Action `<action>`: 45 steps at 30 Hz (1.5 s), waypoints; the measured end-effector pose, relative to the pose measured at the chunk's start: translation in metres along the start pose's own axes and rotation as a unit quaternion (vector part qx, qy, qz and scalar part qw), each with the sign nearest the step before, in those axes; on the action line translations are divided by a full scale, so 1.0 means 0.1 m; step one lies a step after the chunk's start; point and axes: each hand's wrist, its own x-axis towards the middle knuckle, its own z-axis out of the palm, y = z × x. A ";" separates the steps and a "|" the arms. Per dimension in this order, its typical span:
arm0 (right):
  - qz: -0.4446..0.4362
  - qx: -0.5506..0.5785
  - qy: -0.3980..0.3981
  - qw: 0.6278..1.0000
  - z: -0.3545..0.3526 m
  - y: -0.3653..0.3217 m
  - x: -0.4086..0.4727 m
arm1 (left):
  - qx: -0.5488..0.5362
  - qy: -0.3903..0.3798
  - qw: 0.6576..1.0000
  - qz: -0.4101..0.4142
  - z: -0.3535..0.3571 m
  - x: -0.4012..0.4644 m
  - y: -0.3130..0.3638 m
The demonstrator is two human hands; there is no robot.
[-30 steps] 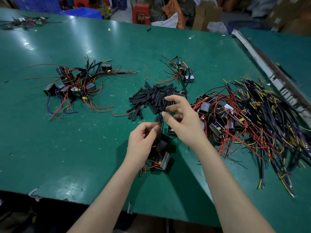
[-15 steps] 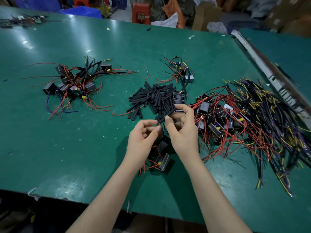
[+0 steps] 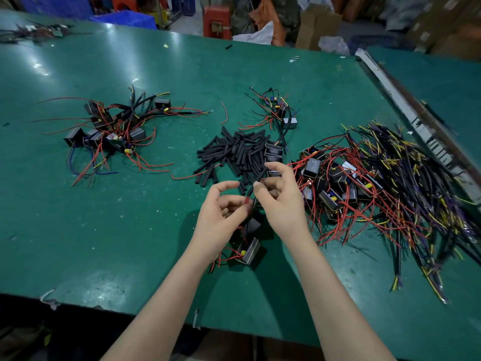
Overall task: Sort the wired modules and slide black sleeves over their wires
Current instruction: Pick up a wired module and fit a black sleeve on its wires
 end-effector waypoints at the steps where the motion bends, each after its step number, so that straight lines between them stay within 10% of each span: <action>1: -0.002 0.004 -0.004 1.000 0.00 0.00 -0.01 | 0.000 0.003 1.000 -0.001 0.00 0.00 0.00; 9: -0.004 -0.005 -0.044 0.999 -0.03 -0.02 0.01 | 0.040 -0.035 0.995 -0.082 -0.08 0.02 0.18; 15: 0.015 0.022 -0.048 0.998 -0.03 -0.04 -0.01 | 0.415 -0.101 0.902 -0.057 -0.20 -0.04 0.32; 27: -0.118 -0.130 -0.139 0.974 -0.22 -0.34 -0.02 | 0.362 0.068 0.926 0.087 0.04 -0.10 0.50; 37: 0.008 -0.039 -0.099 0.994 -0.13 -0.12 -0.09 | 0.457 -0.048 0.888 0.007 -0.03 -0.20 0.31; 45: 0.042 0.113 -0.016 0.993 -0.01 -0.25 0.05 | 0.295 -0.048 0.954 -0.002 -0.04 -0.12 0.24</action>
